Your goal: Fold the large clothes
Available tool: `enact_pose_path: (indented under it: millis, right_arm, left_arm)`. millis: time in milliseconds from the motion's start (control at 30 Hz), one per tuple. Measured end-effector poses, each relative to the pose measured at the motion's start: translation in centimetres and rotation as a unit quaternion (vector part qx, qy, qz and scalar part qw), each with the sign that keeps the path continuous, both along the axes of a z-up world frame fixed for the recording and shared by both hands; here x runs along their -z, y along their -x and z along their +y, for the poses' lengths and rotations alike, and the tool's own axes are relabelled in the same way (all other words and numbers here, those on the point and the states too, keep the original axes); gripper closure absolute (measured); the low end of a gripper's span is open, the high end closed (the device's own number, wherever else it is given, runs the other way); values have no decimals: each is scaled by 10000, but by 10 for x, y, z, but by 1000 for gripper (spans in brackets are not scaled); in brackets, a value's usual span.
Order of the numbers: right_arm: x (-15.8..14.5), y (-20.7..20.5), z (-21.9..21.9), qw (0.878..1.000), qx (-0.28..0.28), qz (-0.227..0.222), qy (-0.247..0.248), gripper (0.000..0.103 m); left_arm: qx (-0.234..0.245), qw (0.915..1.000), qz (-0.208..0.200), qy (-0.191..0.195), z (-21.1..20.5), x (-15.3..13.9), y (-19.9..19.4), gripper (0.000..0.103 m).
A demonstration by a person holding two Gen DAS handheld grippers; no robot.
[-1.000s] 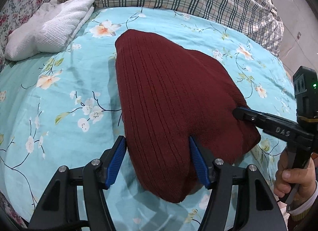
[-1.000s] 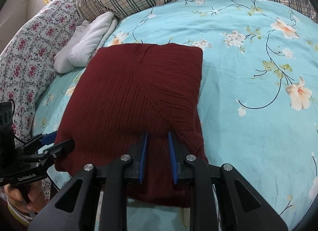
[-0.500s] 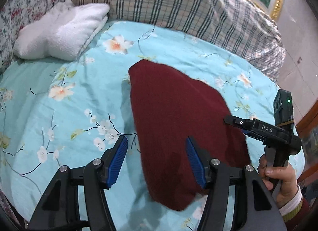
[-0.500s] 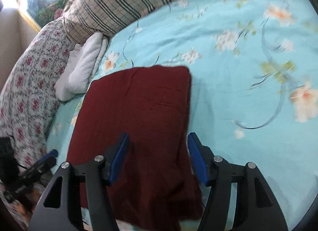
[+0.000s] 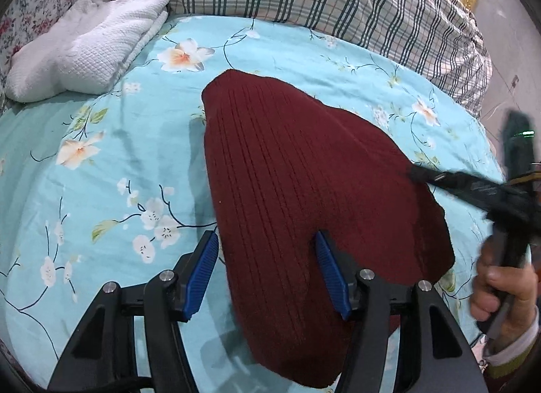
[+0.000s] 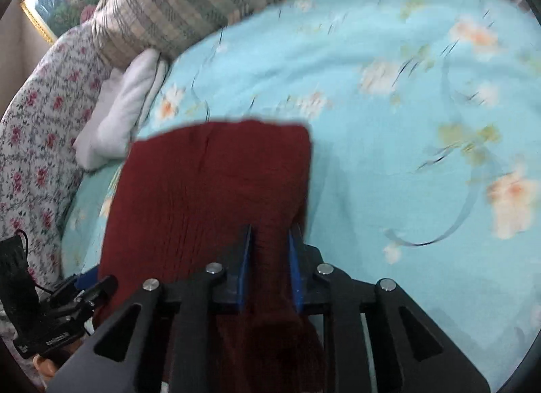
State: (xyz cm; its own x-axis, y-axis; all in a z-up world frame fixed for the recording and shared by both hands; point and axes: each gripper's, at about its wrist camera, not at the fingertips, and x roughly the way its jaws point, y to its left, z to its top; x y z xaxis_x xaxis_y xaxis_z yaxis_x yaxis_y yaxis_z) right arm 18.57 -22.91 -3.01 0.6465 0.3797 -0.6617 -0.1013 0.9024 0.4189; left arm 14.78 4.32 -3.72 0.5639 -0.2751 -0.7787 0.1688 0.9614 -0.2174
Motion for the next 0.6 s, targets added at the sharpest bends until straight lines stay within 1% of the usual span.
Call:
enact_pose_path:
  millis: [67,100,167,200,267,300,333,400,500,600]
  right_arm:
    - [-18,10,7,9992,-171,-356,6,81]
    - [-23,16,17,9981,-447,-429,40,81]
    - [-15,14,32,9963,-802,-259,156,81]
    - [-1,9,39,9959,-860,-44,286,81]
    - [27,-1,40,9953,-789,357,424,81]
    - [39,-4,32,9963,-751,395,148,82]
    - [42,-4,26,9972,-683,294,-39,83]
    - [41,-4,20,9972,-654,334,-162,84]
    - [38,0,26,9972,-694,295,16,83]
    - [37,4,24,9975,-639,285,-34,82]
  left_arm:
    - [-1,10000,22,40,1,0,-1,42]
    - [-13,10000,22,38,2,1,-1,42]
    - [-37,10000,20,26,1,1,-1,41]
    - [-48,10000,16,15,0,2,0,41]
    - [-27,10000,21,10,-1,2,0,40]
    - [6,10000,41,33,-1,3,-1,40]
    - [9,10000,31,18,-1,4,0,39]
    - [1,10000,-11,-69,-2,4,-1,38]
    - [-31,9998,-64,-176,-5,5,0,38]
    - [-73,9997,-80,-217,-6,5,2,38]
